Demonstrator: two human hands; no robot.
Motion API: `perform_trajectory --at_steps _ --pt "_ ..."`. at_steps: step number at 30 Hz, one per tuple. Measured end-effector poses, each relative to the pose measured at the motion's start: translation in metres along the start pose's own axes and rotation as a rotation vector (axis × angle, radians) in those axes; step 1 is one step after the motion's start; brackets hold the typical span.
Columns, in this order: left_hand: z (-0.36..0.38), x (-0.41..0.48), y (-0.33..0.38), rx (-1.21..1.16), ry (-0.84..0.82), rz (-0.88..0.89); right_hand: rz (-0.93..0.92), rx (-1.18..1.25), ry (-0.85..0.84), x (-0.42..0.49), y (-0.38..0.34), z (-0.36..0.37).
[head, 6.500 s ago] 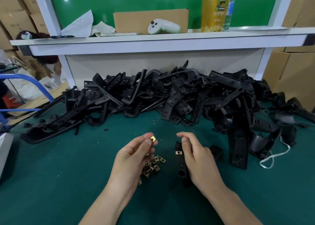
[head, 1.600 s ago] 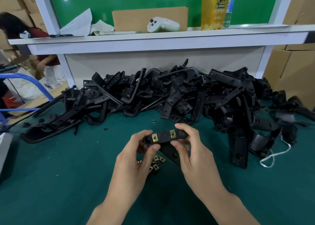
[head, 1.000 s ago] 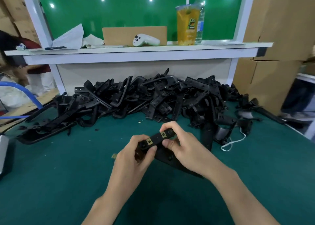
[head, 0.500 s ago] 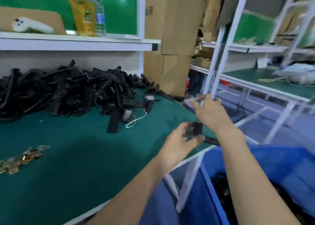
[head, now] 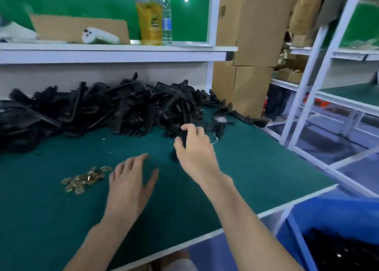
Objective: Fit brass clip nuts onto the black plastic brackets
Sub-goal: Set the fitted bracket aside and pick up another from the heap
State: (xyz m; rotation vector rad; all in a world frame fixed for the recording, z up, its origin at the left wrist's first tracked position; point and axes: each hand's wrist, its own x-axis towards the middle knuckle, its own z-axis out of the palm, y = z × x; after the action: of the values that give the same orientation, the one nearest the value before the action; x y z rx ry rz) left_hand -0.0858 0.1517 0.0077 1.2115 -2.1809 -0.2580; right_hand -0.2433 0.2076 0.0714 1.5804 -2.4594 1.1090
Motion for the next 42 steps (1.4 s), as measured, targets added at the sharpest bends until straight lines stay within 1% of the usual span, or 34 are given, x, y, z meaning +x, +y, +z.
perform_trajectory --at_steps 1,2,3,5,6,8,11,15,19,22,27,29,30,32,35,39,42 --pt "-0.010 -0.003 -0.030 0.156 0.035 -0.048 -0.035 0.004 -0.047 0.002 -0.015 0.023" --pt "-0.020 -0.006 -0.056 0.263 0.032 -0.121 -0.065 -0.002 -0.088 0.003 -0.027 0.046" --pt "-0.029 -0.009 -0.078 0.333 -0.008 -0.225 -0.089 -0.012 -0.130 0.004 -0.038 0.067" --pt "-0.042 -0.010 -0.112 0.382 -0.123 -0.399 -0.115 -0.033 -0.209 0.006 -0.055 0.106" --pt "-0.044 -0.008 -0.125 0.372 -0.162 -0.420 -0.121 -0.037 -0.239 0.007 -0.061 0.122" --pt "-0.042 0.002 -0.142 0.308 -0.198 -0.352 -0.122 -0.020 -0.265 0.013 -0.071 0.148" --pt "-0.030 0.020 -0.150 0.214 -0.241 -0.177 -0.073 0.067 -0.214 0.025 -0.079 0.176" --pt "-0.020 0.052 -0.153 0.147 -0.200 -0.033 -0.054 0.117 -0.115 0.050 -0.081 0.196" --pt "-0.014 0.074 -0.158 0.138 -0.176 0.092 -0.032 0.132 -0.099 0.086 -0.081 0.213" --pt "-0.012 0.079 -0.162 0.125 -0.166 0.137 0.030 0.172 -0.101 0.115 -0.091 0.227" --pt "-0.013 0.080 -0.164 0.072 -0.153 0.154 0.170 0.132 -0.098 0.153 -0.118 0.256" --pt "-0.014 0.080 -0.163 0.037 -0.150 0.168 0.240 0.156 -0.102 0.164 -0.122 0.264" --pt "-0.014 0.079 -0.163 0.030 -0.145 0.176 0.282 0.207 -0.121 0.168 -0.122 0.265" --pt "-0.014 0.079 -0.163 0.025 -0.121 0.181 0.387 0.422 -0.168 0.175 -0.123 0.264" --pt "-0.013 0.077 -0.165 -0.023 -0.077 0.194 0.456 0.721 -0.276 0.173 -0.118 0.253" --pt "-0.011 0.075 -0.167 -0.055 -0.088 0.199 0.660 1.241 -0.405 0.159 -0.103 0.224" --pt "-0.014 0.075 -0.166 -0.107 -0.073 0.140 0.681 1.500 -0.474 0.139 -0.087 0.198"
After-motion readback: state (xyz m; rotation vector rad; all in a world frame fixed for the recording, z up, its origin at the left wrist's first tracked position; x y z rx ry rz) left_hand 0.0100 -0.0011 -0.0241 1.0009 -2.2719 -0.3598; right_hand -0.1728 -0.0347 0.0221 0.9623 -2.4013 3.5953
